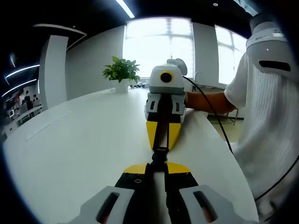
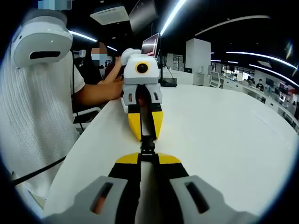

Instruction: Snap the two parts of the plastic buckle together until the buckle closes and remains connected.

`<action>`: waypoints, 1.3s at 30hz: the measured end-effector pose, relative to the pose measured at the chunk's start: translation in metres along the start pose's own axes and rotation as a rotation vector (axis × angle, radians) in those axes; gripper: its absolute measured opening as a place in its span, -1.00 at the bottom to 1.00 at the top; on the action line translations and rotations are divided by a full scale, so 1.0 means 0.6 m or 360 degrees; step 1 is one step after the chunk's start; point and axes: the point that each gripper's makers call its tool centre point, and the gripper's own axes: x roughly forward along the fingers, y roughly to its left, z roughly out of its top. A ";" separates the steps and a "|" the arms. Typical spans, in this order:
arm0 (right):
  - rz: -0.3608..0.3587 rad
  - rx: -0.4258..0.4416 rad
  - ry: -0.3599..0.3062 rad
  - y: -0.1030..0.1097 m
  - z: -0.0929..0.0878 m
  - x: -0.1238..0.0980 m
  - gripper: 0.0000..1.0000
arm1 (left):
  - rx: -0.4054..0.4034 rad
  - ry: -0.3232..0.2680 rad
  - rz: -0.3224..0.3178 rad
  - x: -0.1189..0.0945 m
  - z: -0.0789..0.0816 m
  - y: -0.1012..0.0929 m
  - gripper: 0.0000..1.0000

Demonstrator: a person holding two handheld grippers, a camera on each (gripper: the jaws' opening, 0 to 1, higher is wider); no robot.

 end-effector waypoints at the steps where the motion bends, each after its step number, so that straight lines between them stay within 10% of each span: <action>1: 0.0001 -0.0003 -0.0001 0.000 0.000 0.000 -0.78 | -0.0001 0.0002 0.0002 0.000 0.000 0.000 -0.79; 39: 0.0064 -0.0014 -0.0001 -0.005 0.004 0.008 -0.80 | 0.0000 0.0012 -0.0026 -0.001 0.001 0.000 -0.82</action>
